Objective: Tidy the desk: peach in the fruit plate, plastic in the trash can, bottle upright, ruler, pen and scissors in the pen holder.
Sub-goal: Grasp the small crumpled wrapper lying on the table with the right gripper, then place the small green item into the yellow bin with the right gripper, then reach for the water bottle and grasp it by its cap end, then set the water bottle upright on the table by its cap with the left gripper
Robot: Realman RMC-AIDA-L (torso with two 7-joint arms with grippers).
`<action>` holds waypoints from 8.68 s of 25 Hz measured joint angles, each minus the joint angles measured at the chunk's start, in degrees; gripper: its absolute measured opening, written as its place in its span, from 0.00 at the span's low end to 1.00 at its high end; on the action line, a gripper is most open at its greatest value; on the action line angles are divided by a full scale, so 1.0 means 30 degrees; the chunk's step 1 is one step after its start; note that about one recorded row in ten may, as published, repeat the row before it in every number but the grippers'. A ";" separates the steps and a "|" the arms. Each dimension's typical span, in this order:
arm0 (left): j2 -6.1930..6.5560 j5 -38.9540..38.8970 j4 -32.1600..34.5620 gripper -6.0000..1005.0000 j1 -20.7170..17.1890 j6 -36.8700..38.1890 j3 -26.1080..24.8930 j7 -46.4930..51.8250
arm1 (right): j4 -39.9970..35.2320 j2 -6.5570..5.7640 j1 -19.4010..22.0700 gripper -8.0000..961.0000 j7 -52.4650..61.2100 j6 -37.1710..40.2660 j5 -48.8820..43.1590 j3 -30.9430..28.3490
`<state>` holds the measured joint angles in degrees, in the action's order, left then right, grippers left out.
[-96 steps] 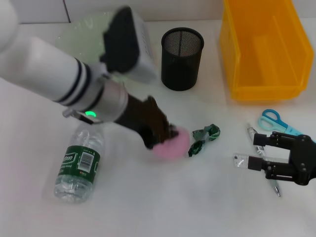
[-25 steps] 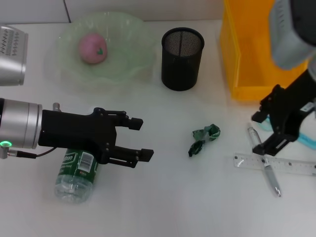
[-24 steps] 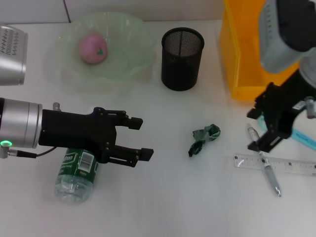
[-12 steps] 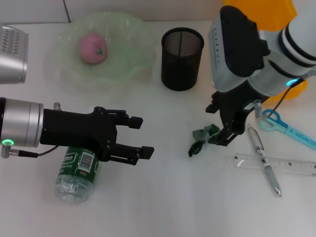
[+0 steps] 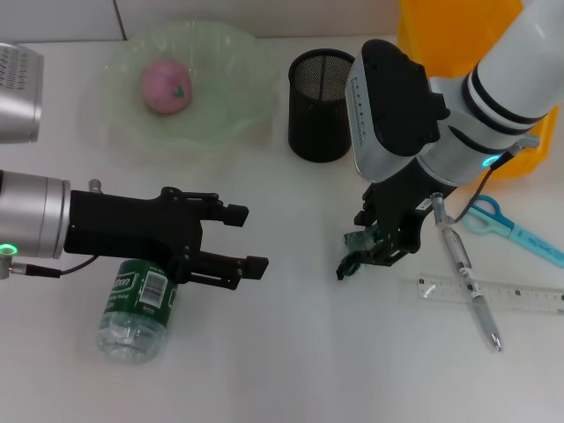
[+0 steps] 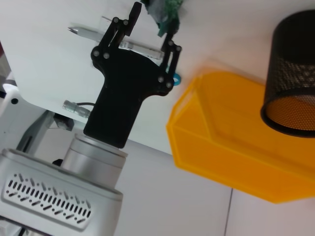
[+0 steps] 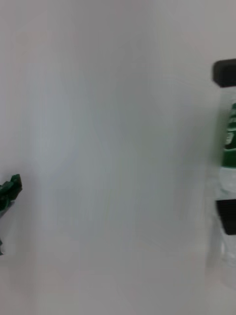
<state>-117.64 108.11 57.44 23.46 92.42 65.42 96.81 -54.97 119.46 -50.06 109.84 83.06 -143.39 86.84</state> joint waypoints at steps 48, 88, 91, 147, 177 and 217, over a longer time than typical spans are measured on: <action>0.0102 0.0233 -0.0515 0.82 0.0525 -0.0510 -0.0699 -0.0214 | -0.8242 -0.0153 0.4375 0.04 0.0353 0.0890 0.5043 -1.4570; 0.0481 0.8079 0.5068 0.81 0.4372 0.0506 -0.1446 1.6770 | 0.6144 -0.1155 0.9481 0.76 -1.2295 0.8031 1.0010 -1.5709; 0.0096 1.0471 0.4421 0.81 0.5519 0.0315 -0.1445 1.7832 | 0.7582 -0.1105 0.9346 0.77 -1.3112 0.7682 0.9854 -1.5579; -0.0269 1.0062 0.2823 0.45 0.3723 -0.4866 0.1936 1.6951 | 0.8718 -0.0445 0.8958 0.77 -1.3781 0.5546 0.9654 -1.5630; -0.0249 -0.7145 -0.4038 0.45 -0.0566 -0.2774 -0.4016 -0.3712 | 0.9020 -0.0174 0.8243 0.77 -1.3674 0.5533 0.9850 -1.5728; -0.0365 -1.2776 -1.2233 0.49 -0.0092 -0.3895 -0.4281 -1.8180 | 1.1429 -0.0123 0.7104 0.77 -1.3626 0.4080 1.0123 -1.6021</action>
<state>-118.74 69.78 20.74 23.18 80.73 52.58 42.27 -20.68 119.09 -28.74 68.96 95.30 -113.02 38.78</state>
